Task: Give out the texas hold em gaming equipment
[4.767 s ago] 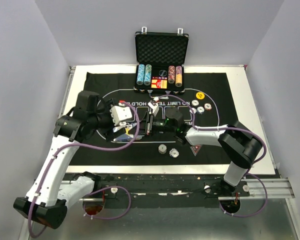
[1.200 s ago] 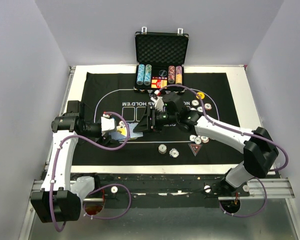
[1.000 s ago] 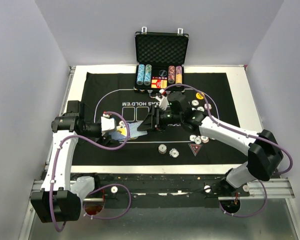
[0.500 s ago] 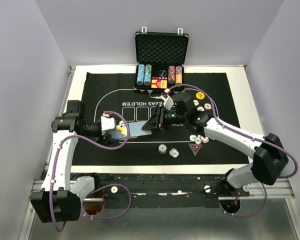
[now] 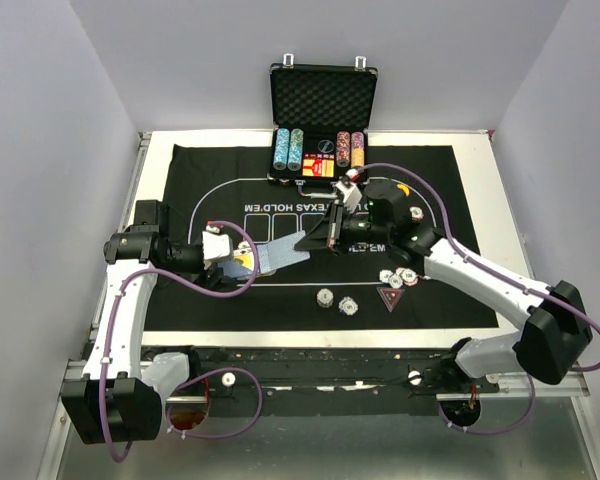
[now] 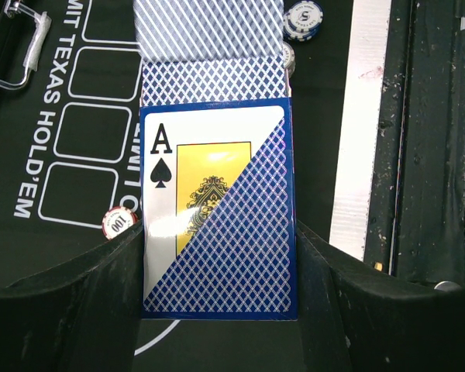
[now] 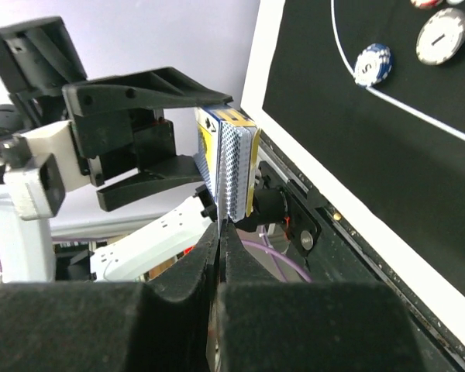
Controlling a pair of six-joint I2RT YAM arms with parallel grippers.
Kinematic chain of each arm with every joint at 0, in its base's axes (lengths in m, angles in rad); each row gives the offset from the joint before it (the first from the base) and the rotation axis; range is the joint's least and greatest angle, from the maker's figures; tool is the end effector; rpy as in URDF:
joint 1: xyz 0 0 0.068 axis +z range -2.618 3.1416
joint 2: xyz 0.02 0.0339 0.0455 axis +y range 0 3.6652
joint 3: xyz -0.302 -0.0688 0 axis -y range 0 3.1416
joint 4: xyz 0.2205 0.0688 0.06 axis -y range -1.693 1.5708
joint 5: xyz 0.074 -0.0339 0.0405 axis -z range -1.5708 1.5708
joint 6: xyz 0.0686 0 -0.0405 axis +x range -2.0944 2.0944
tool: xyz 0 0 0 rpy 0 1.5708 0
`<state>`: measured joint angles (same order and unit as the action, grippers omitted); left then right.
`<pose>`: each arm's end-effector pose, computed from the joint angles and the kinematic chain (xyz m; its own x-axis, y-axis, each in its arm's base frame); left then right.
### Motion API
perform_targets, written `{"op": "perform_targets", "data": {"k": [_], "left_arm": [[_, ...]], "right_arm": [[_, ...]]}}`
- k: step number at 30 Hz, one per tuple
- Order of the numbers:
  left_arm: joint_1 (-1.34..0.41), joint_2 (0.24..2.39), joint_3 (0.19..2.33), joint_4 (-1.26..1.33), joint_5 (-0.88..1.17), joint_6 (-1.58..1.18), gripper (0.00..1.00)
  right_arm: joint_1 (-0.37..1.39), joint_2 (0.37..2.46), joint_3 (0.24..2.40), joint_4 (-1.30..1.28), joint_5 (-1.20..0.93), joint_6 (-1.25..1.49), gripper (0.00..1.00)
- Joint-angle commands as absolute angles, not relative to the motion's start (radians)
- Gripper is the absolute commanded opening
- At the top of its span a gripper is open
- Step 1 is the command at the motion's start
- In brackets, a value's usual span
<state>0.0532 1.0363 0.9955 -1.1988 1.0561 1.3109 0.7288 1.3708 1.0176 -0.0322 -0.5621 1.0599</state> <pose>0.1270 -0.0530 0.3224 0.0052 0.4767 -0.8791 0.9785 0.1788 0.1027 0.2069 0.2337 0.3399 -0.9500 0.1413 -0.2783 -0.2110 0.3662 0.9063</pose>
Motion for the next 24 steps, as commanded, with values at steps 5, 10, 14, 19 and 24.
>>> {"op": "perform_targets", "data": {"k": [5, 10, 14, 19, 24], "left_arm": [[0.060, 1.034, 1.008, -1.204, 1.080, 1.319, 0.47], [0.067, 1.031, 1.026, -1.251, 1.081, 1.354, 0.47], [0.069, 1.049, 1.055, -1.299, 1.080, 1.371, 0.47], [0.074, 1.025, 1.063, -1.301, 1.088, 1.368, 0.47], [0.072, 1.006, 1.066, -1.302, 1.097, 1.356, 0.47]], "right_arm": [[0.631, 1.341, 1.006, 0.032, -0.637, 1.088, 0.05], [0.529, 1.400, 1.043, 0.035, -0.666, 1.057, 0.02], [0.488, 1.532, 1.077, 0.106, -0.695, 1.052, 0.02], [0.489, 1.785, 1.193, 0.215, -0.721, 1.057, 0.01], [0.518, 2.046, 1.414, 0.226, -0.658, 1.040, 0.01]]}}
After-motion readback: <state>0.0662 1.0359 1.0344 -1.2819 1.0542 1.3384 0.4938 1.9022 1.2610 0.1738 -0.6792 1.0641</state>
